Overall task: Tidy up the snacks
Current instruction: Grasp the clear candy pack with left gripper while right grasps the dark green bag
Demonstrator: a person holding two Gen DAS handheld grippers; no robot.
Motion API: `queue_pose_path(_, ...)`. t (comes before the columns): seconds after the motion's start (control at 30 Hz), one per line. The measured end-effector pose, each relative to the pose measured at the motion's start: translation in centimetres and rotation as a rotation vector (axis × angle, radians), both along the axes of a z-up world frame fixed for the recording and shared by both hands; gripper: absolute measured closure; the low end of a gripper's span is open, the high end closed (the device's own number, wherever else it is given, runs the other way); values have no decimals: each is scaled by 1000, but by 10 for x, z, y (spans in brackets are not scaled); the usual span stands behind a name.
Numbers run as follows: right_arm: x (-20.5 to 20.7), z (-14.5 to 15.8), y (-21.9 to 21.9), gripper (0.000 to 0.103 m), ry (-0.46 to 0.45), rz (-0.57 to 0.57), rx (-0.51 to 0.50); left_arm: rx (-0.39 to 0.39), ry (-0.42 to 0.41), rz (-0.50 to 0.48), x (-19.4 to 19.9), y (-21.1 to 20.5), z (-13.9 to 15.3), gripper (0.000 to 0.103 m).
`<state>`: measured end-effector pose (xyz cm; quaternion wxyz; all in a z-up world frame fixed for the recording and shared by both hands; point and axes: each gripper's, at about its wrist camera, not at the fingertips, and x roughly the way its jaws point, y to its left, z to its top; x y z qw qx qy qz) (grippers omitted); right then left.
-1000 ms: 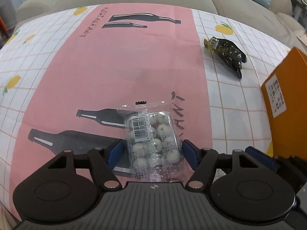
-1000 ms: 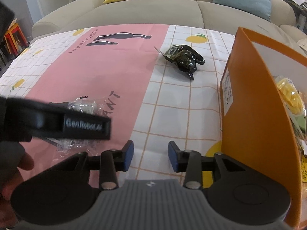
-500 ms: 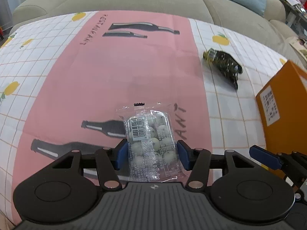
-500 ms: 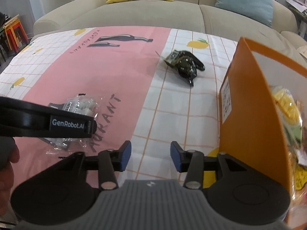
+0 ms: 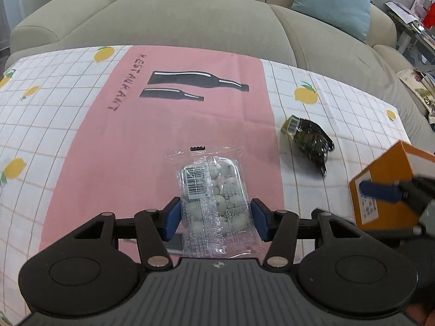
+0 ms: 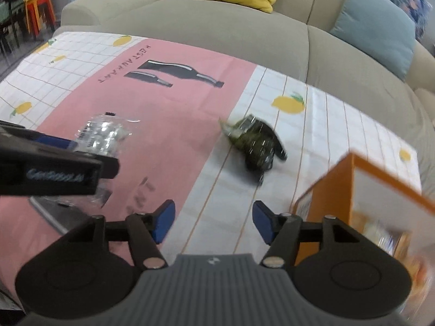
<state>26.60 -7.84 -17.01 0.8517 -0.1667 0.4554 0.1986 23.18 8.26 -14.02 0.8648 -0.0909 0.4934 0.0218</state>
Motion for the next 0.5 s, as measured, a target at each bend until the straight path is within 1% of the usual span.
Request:
queue_pose_path(0.03,7,1,2,33,-5,7,-19,0,0,0,4,2,0,41)
queue_pose_path(0.1,23,1,6,23,-3,34,-55,6,2,0,10,4,0,41)
queue_pose_path(0.23,54,-4,14,20,11,66,-112,1,11,0,20,9,-3,41)
queue_pose_path(0.3,69,-8,18,14,23,83,-135,1,14,0,25,10,-4,41)
queue_pose_path(0.43,90,-19,26,13,50,116,-200,-10,24,2,34,13,-9,41)
queue_pose_path(0.5,97,-23,28,13,63,129,-211,-6,30,3,38,14,-12,41)
